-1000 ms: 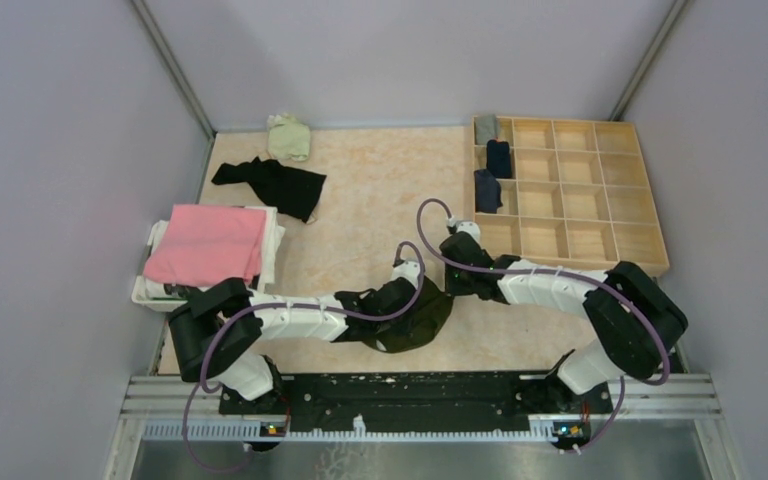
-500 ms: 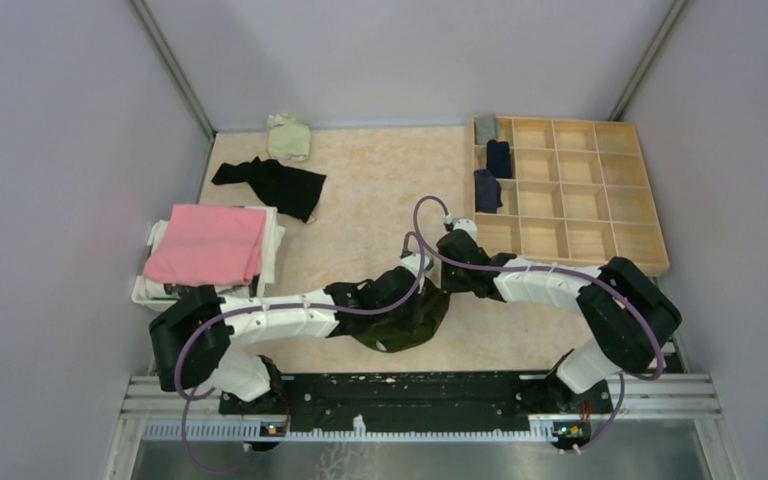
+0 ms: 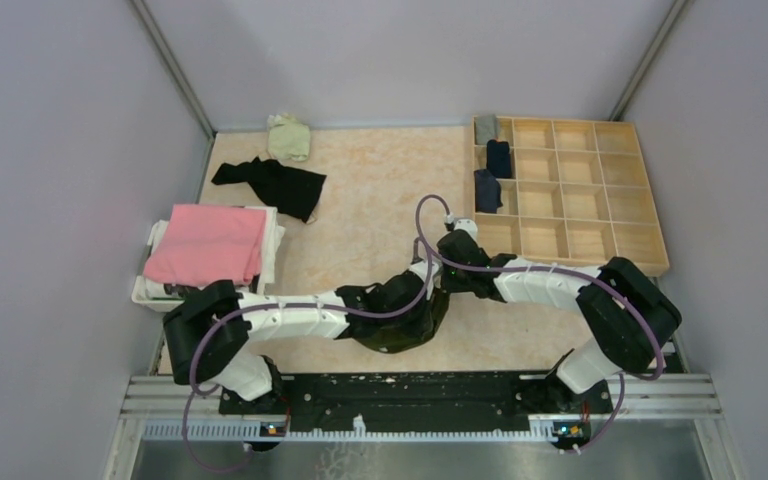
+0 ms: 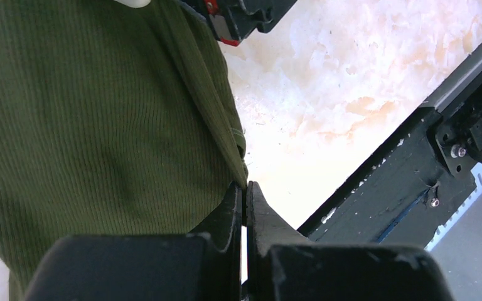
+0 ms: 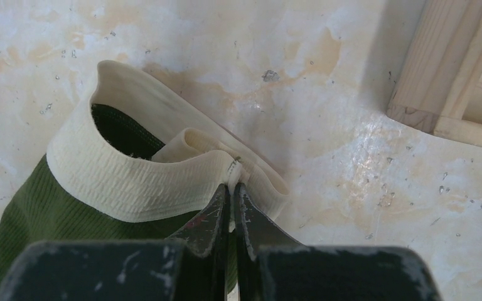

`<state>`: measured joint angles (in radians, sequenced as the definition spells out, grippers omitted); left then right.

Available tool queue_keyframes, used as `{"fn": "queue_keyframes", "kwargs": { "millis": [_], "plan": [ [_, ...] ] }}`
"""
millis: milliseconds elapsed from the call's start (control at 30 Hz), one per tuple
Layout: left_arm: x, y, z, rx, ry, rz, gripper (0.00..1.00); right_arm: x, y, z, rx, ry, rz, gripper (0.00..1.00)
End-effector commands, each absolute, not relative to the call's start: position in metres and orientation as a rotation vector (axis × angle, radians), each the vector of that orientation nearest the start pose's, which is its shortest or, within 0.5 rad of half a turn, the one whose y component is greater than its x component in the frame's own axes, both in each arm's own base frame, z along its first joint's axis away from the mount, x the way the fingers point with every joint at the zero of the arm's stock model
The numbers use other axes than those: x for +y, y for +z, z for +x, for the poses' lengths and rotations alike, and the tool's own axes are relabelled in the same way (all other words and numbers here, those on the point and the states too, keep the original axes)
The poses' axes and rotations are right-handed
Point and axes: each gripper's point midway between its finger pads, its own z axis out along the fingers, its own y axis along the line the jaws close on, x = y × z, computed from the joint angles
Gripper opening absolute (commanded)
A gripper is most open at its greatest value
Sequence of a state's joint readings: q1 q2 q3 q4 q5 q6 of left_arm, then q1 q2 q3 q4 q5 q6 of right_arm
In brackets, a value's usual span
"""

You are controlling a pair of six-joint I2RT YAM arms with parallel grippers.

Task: Roll the underwear
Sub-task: Fold the underwear at the center of the board.

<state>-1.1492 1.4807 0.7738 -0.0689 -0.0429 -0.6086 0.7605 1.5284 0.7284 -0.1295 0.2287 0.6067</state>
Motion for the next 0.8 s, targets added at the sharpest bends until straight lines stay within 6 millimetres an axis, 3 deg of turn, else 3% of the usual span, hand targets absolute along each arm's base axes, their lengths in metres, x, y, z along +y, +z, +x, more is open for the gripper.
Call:
{"fn": "queue_keyframes", "kwargs": {
  "millis": [0,233,400,567,767],
  "plan": [
    [-0.363,0.055,0.123,2.418,-0.864,0.693,0.00,0.202,-0.008,0.245,2.576,0.181,-0.106,0.00],
    [-0.358,0.025,0.122,2.452,-0.836,0.665,0.01,0.201,-0.009,0.245,2.578,0.179,-0.105,0.00],
    [-0.354,0.015,0.119,2.481,-0.819,0.656,0.15,0.201,-0.010,0.243,2.581,0.184,-0.103,0.00],
    [-0.353,0.040,0.121,2.439,-0.848,0.628,0.39,0.203,-0.009,0.243,2.582,0.197,-0.103,0.00],
    [-0.352,0.104,0.124,2.289,-0.952,0.607,0.51,0.203,-0.010,0.242,2.584,0.202,-0.100,0.00]
  ]
}}
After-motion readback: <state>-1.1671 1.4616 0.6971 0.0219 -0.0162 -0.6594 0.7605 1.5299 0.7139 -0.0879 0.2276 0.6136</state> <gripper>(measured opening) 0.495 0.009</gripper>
